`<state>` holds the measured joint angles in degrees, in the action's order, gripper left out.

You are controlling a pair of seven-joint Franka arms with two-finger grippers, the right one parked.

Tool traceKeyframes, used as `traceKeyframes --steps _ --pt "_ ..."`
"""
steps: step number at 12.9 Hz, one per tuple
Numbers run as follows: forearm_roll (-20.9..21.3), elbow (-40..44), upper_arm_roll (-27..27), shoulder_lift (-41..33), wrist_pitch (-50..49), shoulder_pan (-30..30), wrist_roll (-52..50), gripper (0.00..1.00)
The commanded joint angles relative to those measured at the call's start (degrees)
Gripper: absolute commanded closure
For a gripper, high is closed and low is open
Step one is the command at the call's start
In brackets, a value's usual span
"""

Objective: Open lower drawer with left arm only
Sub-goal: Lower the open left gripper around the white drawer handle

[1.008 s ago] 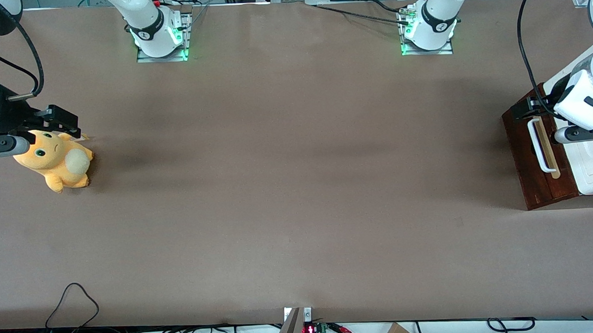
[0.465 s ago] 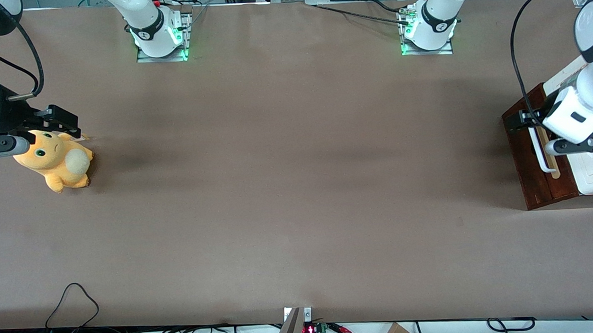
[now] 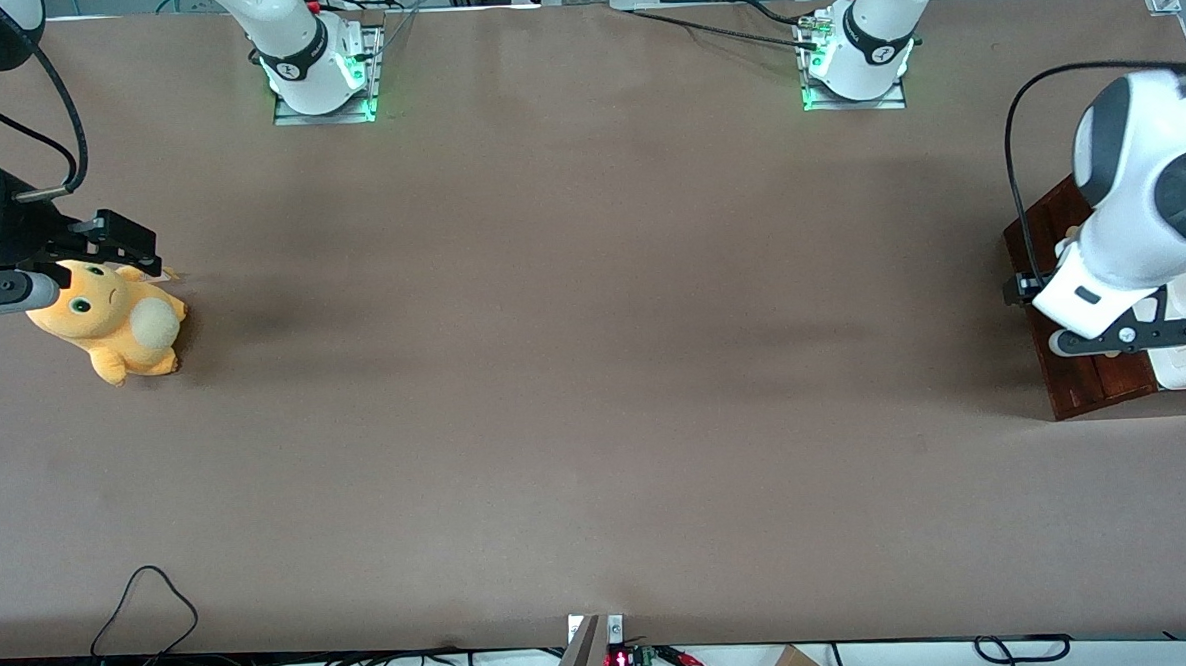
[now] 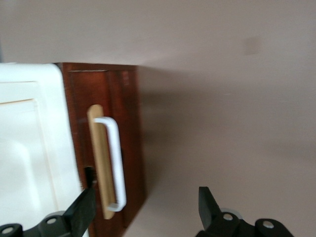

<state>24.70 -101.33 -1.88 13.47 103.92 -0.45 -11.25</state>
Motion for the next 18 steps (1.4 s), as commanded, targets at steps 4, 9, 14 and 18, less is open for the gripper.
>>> traceKeyframes --steps 4,9,14,18 --pt "21.8 -7.2 -4.4 5.1 0.5 0.5 -18.5 0.08" --pt "39.1 -12.2 -8.3 11.2 -5.3 0.8 -31.4 0.08" --pt "46.8 -13.5 -10.1 17.4 -14.4 1.2 -40.6 0.08" --pt "53.3 -15.6 -10.9 18.7 -20.0 0.6 -45.4 0.07"
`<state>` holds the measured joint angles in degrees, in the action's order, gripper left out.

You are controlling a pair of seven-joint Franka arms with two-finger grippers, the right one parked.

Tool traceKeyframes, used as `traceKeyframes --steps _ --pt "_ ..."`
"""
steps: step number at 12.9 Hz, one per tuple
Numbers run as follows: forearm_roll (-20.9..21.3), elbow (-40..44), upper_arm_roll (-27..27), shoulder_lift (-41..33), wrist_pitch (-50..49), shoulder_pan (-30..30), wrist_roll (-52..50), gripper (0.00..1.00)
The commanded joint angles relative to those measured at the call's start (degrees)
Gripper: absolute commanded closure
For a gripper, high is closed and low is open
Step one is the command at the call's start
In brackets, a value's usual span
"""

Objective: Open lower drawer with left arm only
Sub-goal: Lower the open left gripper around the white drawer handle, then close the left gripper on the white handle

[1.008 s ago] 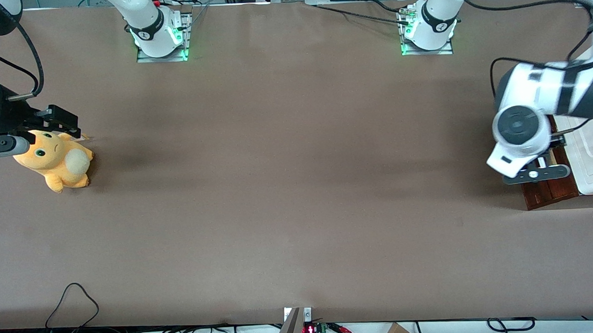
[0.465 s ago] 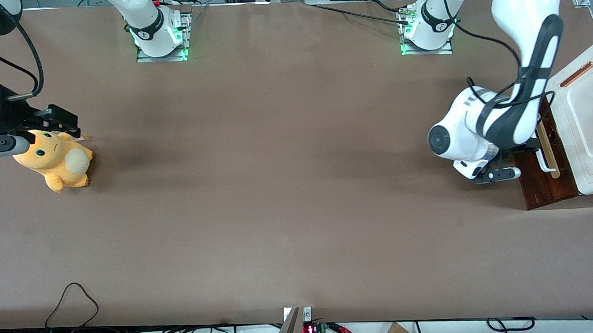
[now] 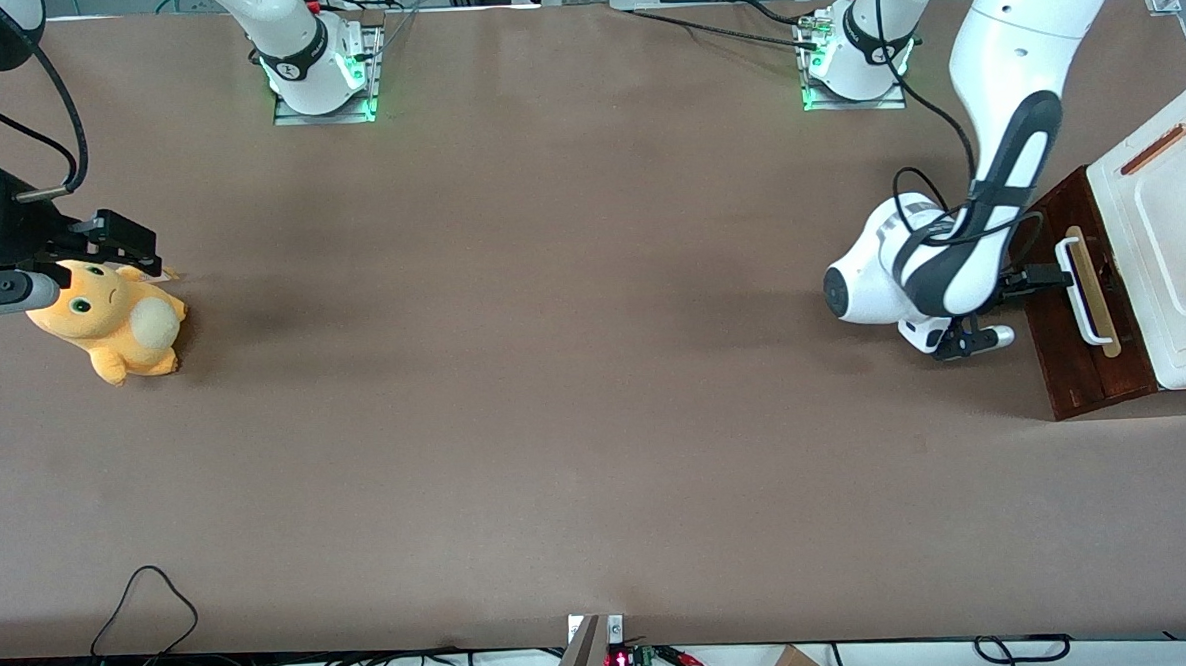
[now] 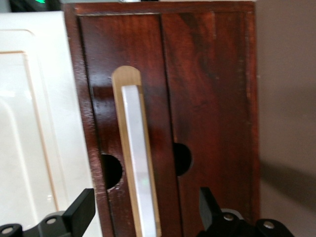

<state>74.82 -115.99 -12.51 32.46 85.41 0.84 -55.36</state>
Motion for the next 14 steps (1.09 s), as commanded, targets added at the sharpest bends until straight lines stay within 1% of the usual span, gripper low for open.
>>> traceKeyframes --steps 1,5,8,11,14 --pt "4.4 -1.1 -0.2 -0.3 -1.5 -1.4 -1.3 0.08" --pt "4.7 -1.8 -0.2 -0.3 -1.6 -2.6 -1.8 0.23" --pt "5.1 -2.0 -0.2 0.1 -1.6 -3.4 -2.2 0.3" --pt "5.7 -2.0 0.0 0.2 -1.6 -4.1 -2.4 0.41" --pt "9.2 -3.0 0.3 0.6 -1.6 -4.3 -2.9 0.41"
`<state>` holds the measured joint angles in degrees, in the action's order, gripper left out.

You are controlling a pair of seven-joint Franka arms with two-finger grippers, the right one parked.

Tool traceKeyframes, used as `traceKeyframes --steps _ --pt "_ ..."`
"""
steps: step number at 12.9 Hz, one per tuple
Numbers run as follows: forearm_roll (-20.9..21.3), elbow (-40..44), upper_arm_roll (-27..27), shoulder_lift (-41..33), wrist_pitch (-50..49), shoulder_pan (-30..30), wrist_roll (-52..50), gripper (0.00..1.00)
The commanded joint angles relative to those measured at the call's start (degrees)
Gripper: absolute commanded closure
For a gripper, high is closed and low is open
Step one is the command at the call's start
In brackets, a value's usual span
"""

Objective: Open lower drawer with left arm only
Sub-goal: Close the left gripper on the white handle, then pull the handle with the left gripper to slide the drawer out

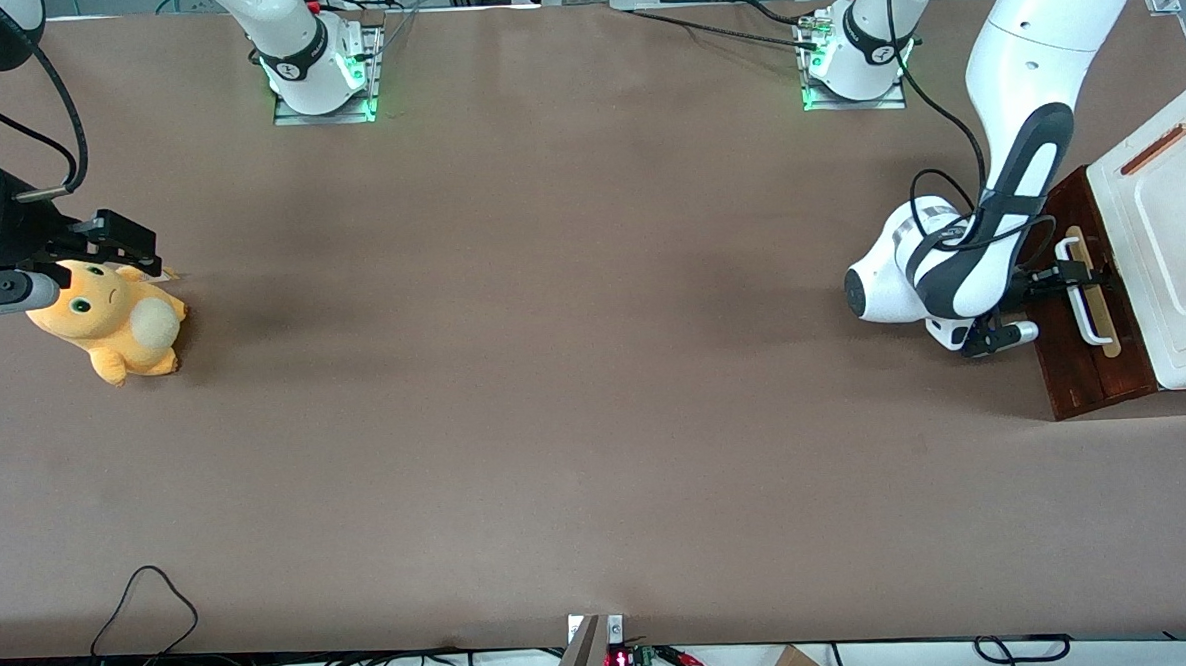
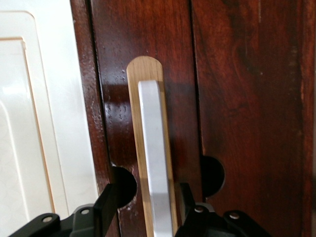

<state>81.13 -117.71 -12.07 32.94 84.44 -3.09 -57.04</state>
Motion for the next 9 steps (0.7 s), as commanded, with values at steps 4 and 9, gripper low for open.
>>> traceKeyframes --steps 4,9 --pt "3.2 -1.3 0.0 0.9 -0.5 -0.4 -1.9 0.48" --pt "4.9 -1.3 0.2 1.1 -0.3 -0.5 -2.3 0.62"
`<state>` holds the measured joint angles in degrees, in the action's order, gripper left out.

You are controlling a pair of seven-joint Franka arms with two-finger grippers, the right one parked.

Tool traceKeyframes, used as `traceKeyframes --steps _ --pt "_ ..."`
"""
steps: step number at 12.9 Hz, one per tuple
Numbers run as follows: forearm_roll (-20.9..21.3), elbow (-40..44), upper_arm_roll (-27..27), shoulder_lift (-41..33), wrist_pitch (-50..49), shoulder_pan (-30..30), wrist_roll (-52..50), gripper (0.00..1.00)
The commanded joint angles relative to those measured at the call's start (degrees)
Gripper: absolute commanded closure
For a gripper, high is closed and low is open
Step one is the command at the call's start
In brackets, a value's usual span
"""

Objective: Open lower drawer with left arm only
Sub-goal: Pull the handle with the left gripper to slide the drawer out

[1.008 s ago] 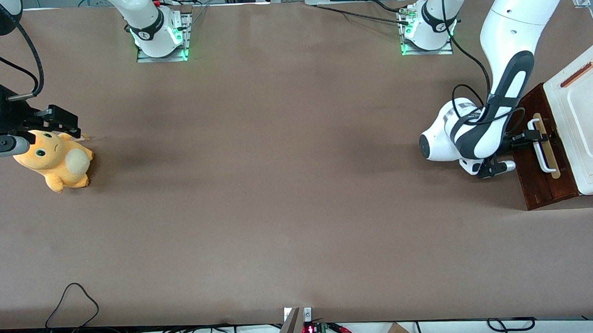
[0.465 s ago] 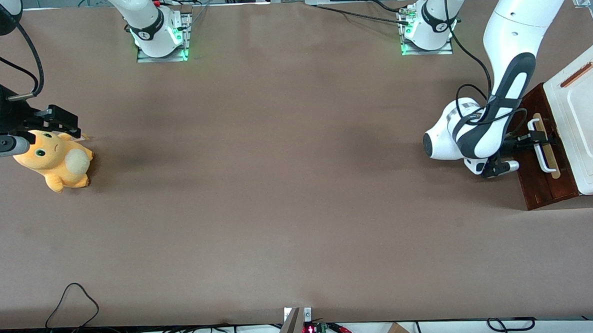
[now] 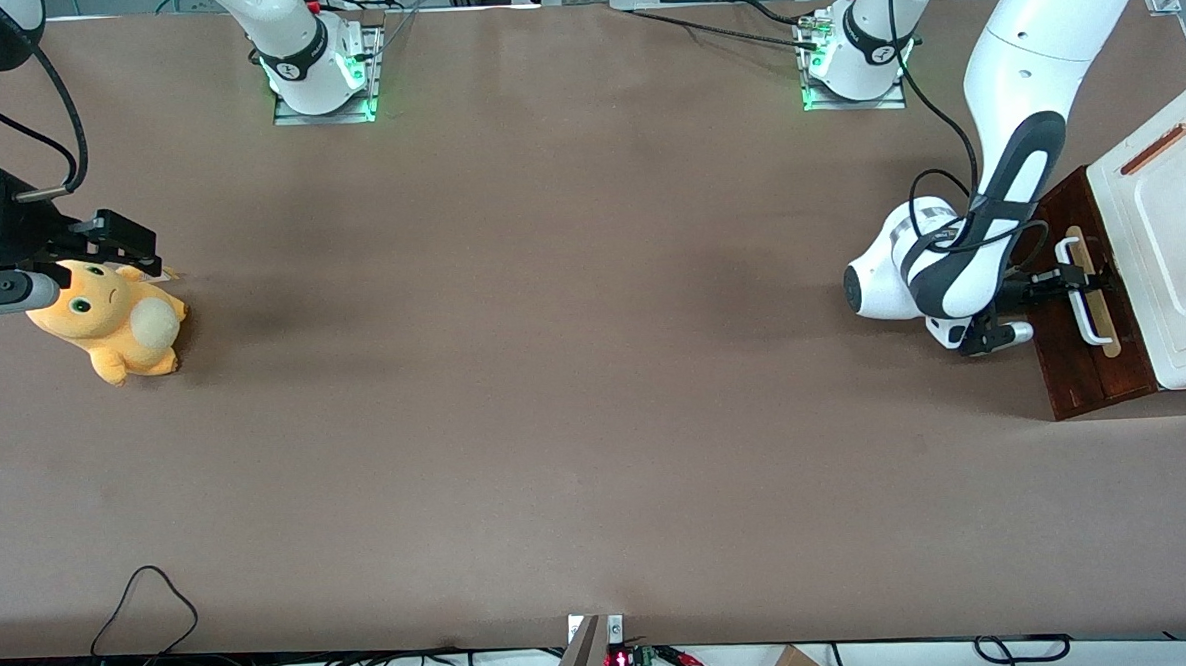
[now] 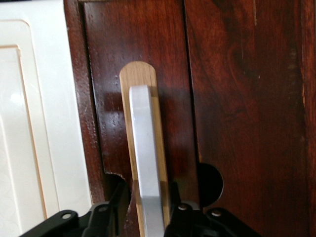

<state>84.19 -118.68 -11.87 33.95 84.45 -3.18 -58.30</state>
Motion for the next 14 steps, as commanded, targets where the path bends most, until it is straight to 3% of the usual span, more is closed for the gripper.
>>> traceKeyframes --steps 1,5,9,14 --pt "1.9 -0.3 0.0 0.1 -0.4 -0.4 -1.0 0.62" --pt "2.6 -0.3 0.5 0.4 -0.1 -0.5 -1.1 0.62" --pt "2.6 -0.3 0.5 0.4 -0.1 -0.7 -1.1 0.87" --pt "2.6 -0.3 0.4 0.5 -0.1 -0.6 -1.1 0.97"
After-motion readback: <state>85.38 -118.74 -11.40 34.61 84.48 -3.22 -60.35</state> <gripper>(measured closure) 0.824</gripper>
